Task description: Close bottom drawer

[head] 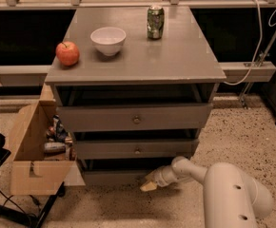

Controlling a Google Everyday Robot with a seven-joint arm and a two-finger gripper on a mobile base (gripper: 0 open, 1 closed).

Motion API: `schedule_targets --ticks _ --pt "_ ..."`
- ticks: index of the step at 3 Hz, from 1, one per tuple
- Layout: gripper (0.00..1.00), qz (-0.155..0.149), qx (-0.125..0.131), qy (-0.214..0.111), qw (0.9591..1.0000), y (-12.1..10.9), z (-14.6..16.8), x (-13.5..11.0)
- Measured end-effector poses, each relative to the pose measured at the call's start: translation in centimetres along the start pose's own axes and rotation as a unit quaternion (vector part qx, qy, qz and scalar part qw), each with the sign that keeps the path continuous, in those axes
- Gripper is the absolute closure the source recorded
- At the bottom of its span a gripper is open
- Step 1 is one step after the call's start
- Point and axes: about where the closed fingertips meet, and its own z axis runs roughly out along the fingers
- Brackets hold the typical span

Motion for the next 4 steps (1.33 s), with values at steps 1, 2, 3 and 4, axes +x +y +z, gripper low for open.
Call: schedule_targets --ticks 1,2,3,4 --pt "0.00 0.000 -0.002 0.000 1.0000 0.2 0.2 0.0" --pt "0.03 0.000 -0.002 0.000 1.0000 0.2 0.3 0.0" --pt "0.26 0.000 -0.004 0.001 1.0000 0.4 0.4 0.1" --pt "0.49 0.003 0.000 0.005 1.0000 1.7 0.0 1.0"
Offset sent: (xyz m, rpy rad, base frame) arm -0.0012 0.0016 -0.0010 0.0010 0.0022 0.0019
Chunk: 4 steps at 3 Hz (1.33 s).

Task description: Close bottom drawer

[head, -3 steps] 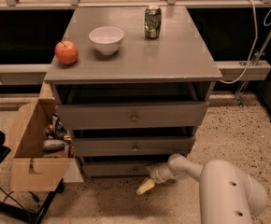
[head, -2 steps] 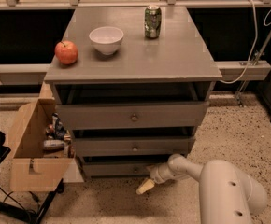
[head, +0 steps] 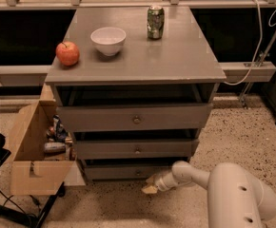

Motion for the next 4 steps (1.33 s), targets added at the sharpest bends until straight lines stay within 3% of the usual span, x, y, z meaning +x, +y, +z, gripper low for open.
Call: schedule_targets --ticks 1,2,3,4 --pt "0.80 0.012 0.048 -0.008 0.9987 2.7 -3.1 2.7" --pt "1.00 0.011 0.070 0.007 0.9975 6.0 -4.8 5.1" --pt "1.00 0.001 0.111 0.028 0.9934 7.6 -8.1 6.2" --pt "1.00 0.005 0.178 0.045 0.9830 8.7 -13.5 4.8"
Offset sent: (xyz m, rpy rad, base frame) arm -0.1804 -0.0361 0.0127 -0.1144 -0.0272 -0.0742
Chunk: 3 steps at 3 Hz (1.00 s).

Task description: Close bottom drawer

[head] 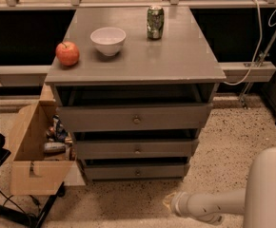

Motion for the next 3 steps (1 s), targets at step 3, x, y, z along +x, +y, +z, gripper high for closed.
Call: schedule_targets --ticks 3 --pt "1.00 -0.004 0.138 -0.016 0.9903 0.9 -11.8 -9.6"
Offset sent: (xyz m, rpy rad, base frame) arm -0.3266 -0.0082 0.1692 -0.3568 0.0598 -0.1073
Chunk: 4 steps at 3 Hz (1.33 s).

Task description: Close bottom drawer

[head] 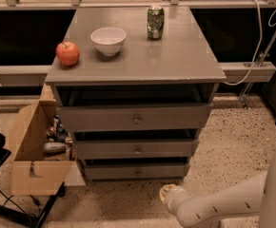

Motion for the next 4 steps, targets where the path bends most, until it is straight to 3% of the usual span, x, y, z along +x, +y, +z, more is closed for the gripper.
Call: schedule_targets --ticks 1,2,3,4 --pt "1.00 -0.014 -0.003 0.004 0.9999 0.2 0.6 -0.1" --pt "1.00 -0.072 -0.013 0.040 0.9965 -0.1 0.0 1.1" --pt "1.00 -0.143 -0.008 0.109 0.9836 -2.9 -2.5 5.0" --pt "1.00 -0.148 0.016 0.171 0.9741 -6.9 -6.2 9.7"
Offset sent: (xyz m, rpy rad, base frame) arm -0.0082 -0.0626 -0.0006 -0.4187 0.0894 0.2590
